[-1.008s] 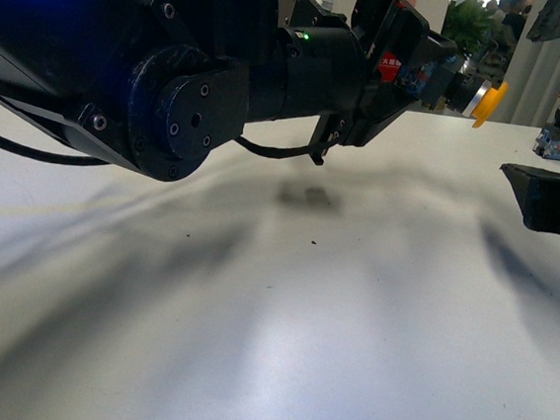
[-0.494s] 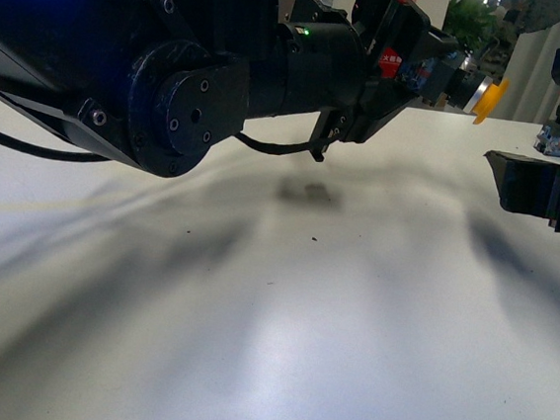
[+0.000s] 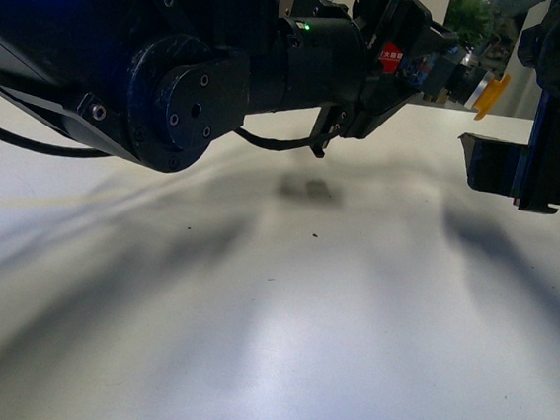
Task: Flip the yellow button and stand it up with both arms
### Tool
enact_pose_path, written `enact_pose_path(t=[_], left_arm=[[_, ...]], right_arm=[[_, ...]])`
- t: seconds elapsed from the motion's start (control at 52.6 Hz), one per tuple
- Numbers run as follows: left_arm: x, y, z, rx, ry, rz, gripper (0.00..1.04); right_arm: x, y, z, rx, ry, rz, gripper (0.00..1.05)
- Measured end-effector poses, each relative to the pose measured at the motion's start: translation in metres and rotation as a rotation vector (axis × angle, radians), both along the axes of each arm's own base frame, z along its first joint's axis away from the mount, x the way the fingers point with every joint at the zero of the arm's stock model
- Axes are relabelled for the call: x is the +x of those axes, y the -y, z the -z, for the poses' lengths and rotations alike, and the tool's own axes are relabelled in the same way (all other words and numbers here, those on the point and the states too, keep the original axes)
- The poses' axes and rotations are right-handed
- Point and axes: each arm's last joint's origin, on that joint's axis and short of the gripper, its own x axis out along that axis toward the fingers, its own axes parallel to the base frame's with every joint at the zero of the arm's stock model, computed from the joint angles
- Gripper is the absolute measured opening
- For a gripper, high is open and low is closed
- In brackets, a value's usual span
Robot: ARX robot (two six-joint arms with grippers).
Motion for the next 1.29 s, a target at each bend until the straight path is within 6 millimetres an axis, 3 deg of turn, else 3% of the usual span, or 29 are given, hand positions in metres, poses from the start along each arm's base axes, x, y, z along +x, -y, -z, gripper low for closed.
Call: enact_pose_path(t=[0.818, 1.217, 1.293], left_arm=[[0.0, 0.0, 0.0, 0.0, 0.0, 0.0, 0.36], [0.001, 0.0, -0.0027, -0.005, 0.007, -0.009, 0.35], [0.0011, 0.0, -0.0027, -0.009, 0.002, -0.011, 0.35]], right_arm=[[0.0049, -0.0009, 0.0017, 0.019, 0.018, 0.021, 0.97], [0.0079, -0.0017, 0.0066, 0.022, 0.013, 0.019, 0.37], [0.0083, -0.0013, 0.0066, 0.032, 0.014, 0.022, 0.33]])
